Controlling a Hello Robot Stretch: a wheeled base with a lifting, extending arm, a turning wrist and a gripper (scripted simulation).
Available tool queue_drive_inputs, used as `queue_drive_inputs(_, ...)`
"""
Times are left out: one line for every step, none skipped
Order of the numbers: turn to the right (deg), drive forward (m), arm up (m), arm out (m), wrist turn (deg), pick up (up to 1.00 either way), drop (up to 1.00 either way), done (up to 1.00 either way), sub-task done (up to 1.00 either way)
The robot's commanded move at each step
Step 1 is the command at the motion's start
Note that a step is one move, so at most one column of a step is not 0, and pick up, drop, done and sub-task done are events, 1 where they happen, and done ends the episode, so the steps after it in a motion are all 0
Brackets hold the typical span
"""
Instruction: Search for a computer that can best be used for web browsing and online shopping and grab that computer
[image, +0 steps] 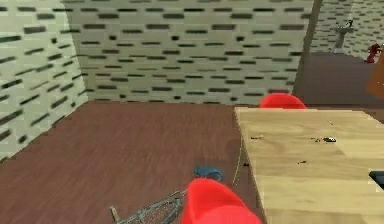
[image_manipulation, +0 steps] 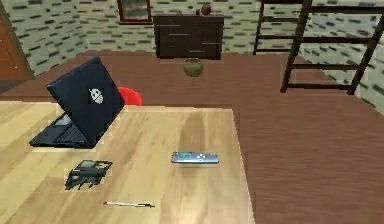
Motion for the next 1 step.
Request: queue_drive_inputs(0.0, 0.15, 0.0, 0.0, 0.0, 0.0, 0.0, 0.0, 0.0)
